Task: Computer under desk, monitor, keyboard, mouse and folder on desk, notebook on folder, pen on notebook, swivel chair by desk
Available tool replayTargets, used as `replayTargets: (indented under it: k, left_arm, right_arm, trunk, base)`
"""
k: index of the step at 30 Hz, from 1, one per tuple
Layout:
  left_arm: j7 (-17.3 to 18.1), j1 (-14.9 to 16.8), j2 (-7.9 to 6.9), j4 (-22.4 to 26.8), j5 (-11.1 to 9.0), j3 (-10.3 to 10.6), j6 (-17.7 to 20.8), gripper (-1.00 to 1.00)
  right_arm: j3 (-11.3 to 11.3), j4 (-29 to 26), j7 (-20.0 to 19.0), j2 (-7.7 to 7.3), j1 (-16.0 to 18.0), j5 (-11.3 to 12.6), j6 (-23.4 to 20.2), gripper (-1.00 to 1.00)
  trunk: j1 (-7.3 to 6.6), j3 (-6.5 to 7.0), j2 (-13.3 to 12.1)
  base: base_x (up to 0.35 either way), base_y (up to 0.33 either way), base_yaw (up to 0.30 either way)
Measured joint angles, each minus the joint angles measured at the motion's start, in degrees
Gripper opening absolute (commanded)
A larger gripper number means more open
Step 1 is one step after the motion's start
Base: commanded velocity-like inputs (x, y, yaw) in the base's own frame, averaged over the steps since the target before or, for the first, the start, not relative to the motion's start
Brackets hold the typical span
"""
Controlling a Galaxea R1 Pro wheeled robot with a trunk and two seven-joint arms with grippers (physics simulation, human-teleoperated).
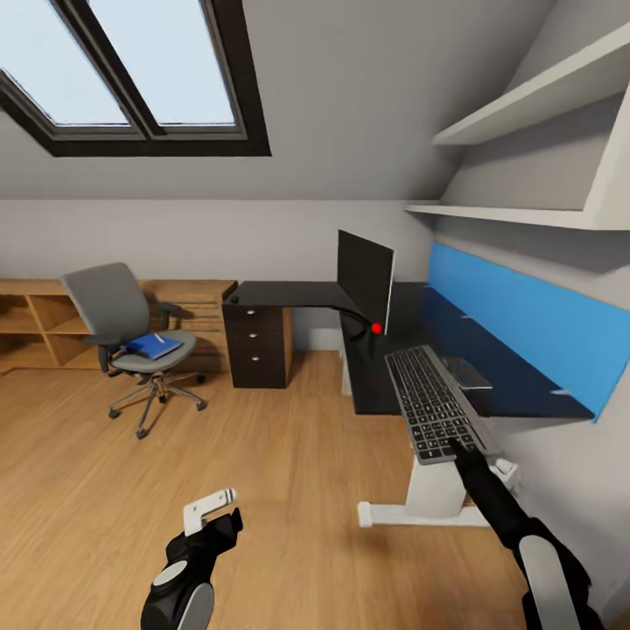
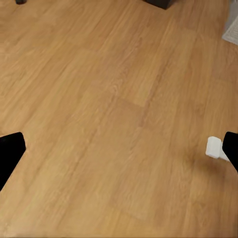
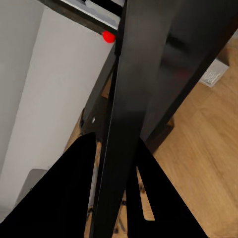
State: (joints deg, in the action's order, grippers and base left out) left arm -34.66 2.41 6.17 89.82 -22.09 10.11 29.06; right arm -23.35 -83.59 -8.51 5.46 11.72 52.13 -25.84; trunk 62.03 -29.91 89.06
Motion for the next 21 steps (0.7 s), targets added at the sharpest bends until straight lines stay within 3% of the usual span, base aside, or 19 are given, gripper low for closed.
replayTargets:
  k: [6, 11, 16, 21]
  left_arm:
    - [0.0, 0.0, 0.0, -0.2, 0.0, 0.1, 0.0, 1.0]
    - [0.0, 0.0, 0.01, -0.4, -0.1, 0.1, 0.0, 1.0]
    - [0.0, 0.0, 0.03, -1.7, 0.0, 0.2, 0.0, 1.0]
    - [0.0, 0.0, 0.0, -2.0, 0.0, 1.6, -0.1, 1.0]
  right_arm:
    - [2.2, 0.2, 0.1, 0.0, 0.0, 0.0, 0.0, -1.0]
    - [6.8, 1.0, 0.0, -0.1, 0.0, 0.0, 0.0, -1.0]
    - [7.0, 1.0, 0.0, -0.17, 0.0, -0.1, 0.2, -1.0]
    - [7.0, 1.0, -0.1, -0.24, 0.0, 0.0, 0.1, -1.0]
  trunk:
    - [0.0, 0.01, 0.0]
    - [0.0, 0.01, 0.0]
    - [-0.02, 0.01, 0.0]
    - [-0.01, 0.01, 0.0]
  base:
    - [0.0, 0.299, 0.173]
    - [0.0, 0.324, 0.011]
    - [0.095, 0.294, 0.0]
    - [0.139, 0.064, 0.0]
